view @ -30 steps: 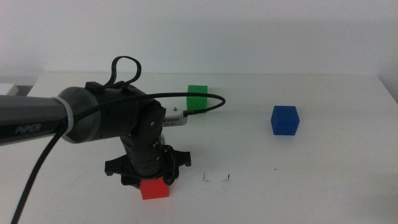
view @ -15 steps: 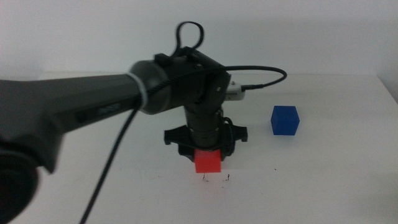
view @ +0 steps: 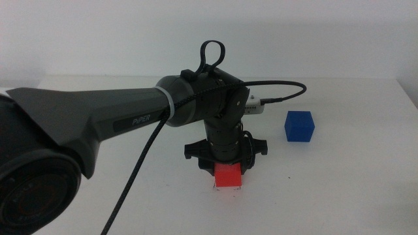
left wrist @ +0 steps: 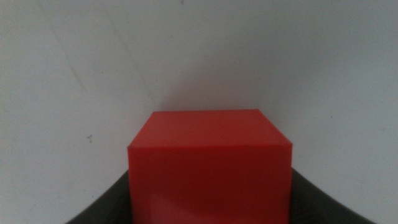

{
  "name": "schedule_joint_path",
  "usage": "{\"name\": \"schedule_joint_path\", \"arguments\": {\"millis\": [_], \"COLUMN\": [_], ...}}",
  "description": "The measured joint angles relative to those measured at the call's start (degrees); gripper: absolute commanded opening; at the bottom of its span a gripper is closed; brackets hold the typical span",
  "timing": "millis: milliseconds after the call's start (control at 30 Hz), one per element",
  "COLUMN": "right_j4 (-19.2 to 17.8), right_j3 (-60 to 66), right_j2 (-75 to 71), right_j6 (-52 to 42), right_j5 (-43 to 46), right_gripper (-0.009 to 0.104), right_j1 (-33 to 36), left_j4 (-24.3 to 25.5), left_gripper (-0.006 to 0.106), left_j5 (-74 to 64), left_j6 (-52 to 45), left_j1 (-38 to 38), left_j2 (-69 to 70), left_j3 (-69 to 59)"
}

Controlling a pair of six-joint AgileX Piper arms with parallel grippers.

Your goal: Stack red cubes first, then green, then blue cubes in a specific spot.

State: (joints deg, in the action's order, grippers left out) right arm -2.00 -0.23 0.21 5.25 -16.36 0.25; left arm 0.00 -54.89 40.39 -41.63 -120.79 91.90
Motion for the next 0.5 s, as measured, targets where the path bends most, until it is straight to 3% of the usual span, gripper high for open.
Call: {"name": "schedule_joint_path", "arguments": {"millis": [333, 500], "right_j4": [0.0, 0.0], "right_j3": [0.0, 0.0], "right_j2": [0.0, 0.0], "right_j6": [0.0, 0.0], "right_j5": [0.0, 0.0], "right_gripper": [0.093, 0.093], "right_j1": [0.0, 0.0], "left_j4": [0.0, 0.91], "left_gripper": [0.093, 0.094], "left_j5": [-1.14, -3.57], "left_j6": [-2.2, -3.09], "left_j1": [0.0, 0.0], "left_j2": [0.0, 0.61], "left_j3": [0.05, 1.9]}}
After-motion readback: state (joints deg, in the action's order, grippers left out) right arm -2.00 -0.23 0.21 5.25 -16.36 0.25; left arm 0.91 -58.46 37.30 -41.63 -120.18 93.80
